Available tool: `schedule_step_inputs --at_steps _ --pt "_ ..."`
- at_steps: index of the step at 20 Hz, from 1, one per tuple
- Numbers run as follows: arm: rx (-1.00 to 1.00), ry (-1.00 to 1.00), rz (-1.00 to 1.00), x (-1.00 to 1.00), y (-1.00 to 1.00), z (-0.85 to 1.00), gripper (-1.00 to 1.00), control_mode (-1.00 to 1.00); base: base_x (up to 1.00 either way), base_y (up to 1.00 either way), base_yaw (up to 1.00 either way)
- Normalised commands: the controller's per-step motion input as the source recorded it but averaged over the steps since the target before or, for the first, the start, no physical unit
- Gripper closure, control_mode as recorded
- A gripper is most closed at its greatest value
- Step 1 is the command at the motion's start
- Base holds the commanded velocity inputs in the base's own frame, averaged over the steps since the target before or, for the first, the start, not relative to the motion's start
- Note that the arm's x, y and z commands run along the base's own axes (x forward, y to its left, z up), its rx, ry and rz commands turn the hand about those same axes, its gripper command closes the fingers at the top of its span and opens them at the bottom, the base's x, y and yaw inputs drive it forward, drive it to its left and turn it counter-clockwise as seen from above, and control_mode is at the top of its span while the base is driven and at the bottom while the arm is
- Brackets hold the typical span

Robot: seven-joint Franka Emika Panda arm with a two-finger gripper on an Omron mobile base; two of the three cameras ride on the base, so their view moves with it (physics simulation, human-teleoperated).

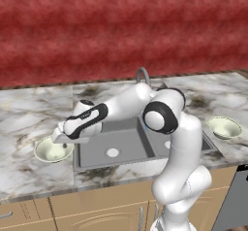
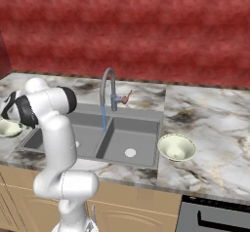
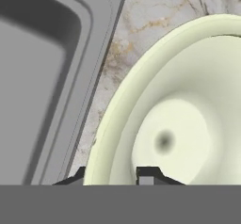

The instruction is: Rinse each bowl for a few seconds and place them down in the sink or on the counter.

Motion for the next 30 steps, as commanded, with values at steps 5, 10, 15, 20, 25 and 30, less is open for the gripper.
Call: schedule_step_inputs --at_steps 5,10,15,20,25,30 --pt "-0.03 0.00 0.00 0.05 0.09 -0.23 1.00 -1.00 0.00 0.00 0.00" --pt "-0.02 0.00 0.00 0.03 0.02 -0.14 1.00 -1.00 0.00 0.00 0.00" --pt "0.00 0.00 0.00 0.00 0.00 0.00 -1.00 -1.00 0.00 0.00 0.00" --pt "0.00 0.00 0.00 0.00 -0.13 0.00 -1.00 -1.00 0.00 0.00 0.00" --pt "0.00 0.00 0.00 0.00 -0.31 0.20 -1.00 -1.00 0.00 0.00 0.00" --pt "0.00 -0.02 0.00 0.00 -0.45 0.39 -1.00 -1.00 0.00 0.00 0.00"
